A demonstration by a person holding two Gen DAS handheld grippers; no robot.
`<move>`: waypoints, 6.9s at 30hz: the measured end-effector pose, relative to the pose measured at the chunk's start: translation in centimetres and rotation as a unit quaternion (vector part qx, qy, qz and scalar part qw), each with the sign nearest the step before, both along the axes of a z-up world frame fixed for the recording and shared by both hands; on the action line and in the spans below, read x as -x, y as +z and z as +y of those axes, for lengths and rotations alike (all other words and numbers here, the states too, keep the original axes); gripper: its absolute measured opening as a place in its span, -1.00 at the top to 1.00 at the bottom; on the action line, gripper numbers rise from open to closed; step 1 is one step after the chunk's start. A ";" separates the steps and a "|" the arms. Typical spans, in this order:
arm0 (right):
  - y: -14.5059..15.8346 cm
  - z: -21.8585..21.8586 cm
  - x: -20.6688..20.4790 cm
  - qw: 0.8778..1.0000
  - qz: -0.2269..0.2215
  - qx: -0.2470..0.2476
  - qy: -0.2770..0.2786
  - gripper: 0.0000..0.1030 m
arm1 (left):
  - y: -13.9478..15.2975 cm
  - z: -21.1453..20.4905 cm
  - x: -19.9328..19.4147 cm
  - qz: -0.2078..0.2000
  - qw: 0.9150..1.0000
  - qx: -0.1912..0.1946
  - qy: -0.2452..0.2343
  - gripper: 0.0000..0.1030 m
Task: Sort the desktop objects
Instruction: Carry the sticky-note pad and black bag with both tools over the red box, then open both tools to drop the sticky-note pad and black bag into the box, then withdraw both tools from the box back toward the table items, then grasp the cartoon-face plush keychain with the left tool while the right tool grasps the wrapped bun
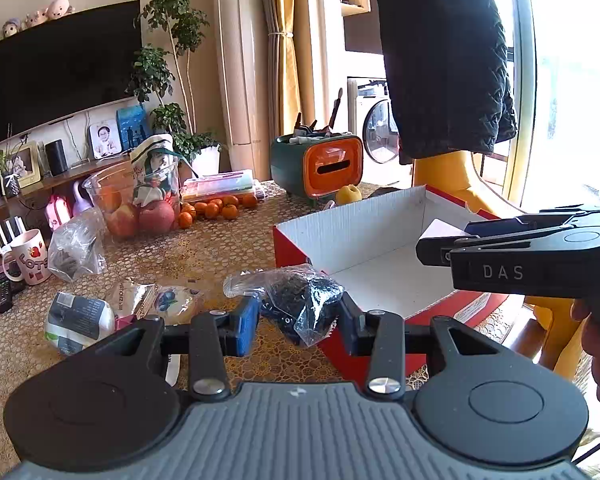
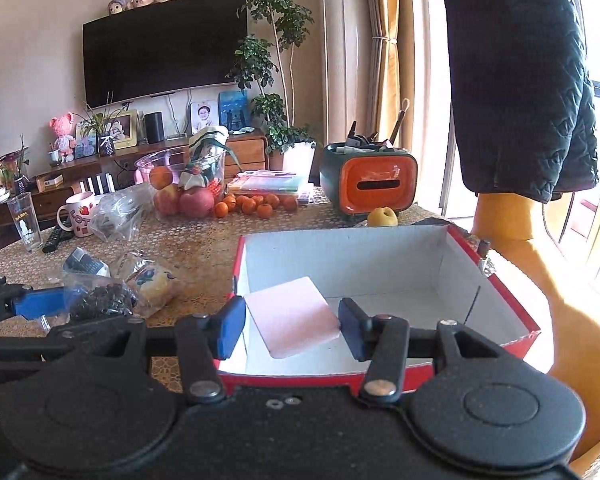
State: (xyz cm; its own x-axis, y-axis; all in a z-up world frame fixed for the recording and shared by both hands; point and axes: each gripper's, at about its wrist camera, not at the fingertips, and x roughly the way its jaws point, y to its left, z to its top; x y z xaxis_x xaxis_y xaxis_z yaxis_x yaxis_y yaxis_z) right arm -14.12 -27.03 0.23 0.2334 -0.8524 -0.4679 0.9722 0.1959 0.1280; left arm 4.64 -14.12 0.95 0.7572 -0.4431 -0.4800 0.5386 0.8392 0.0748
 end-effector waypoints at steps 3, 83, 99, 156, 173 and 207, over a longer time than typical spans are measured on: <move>0.0 -0.3 1.2 1.000 0.002 0.001 -0.008 0.02 | 0.2 -1.2 -0.1 -0.001 1.000 0.000 -0.010 0.22; -5.0 -12.8 8.1 0.977 0.055 -0.204 0.015 -0.20 | -4.6 -16.1 -13.4 0.226 0.945 -0.174 -0.161 -0.24; 0.7 -8.1 5.6 0.986 0.051 -0.158 0.025 -0.23 | 1.2 -10.5 -9.5 0.175 0.967 -0.105 -0.154 -0.24; 3.1 -3.0 -8.9 0.996 0.014 -0.078 0.051 -0.96 | 0.4 11.8 -4.5 0.073 0.997 0.006 0.023 -0.99; 0.1 -6.8 -13.9 0.993 0.007 -0.100 0.064 -0.96 | -4.2 17.2 -6.9 0.076 0.993 0.001 0.085 -0.99; -4.5 -14.6 -19.2 0.988 0.019 -0.128 0.082 -0.95 | -9.1 20.1 -12.6 0.079 0.991 0.007 0.107 -0.99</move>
State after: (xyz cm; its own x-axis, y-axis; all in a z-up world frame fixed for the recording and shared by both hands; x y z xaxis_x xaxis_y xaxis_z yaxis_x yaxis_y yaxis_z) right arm 5.12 -41.67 -4.31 0.3359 -0.6577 -0.6743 0.9354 0.3166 0.1572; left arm 17.19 5.94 -8.11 0.7504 -0.2873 -0.5953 0.3514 0.9362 -0.0088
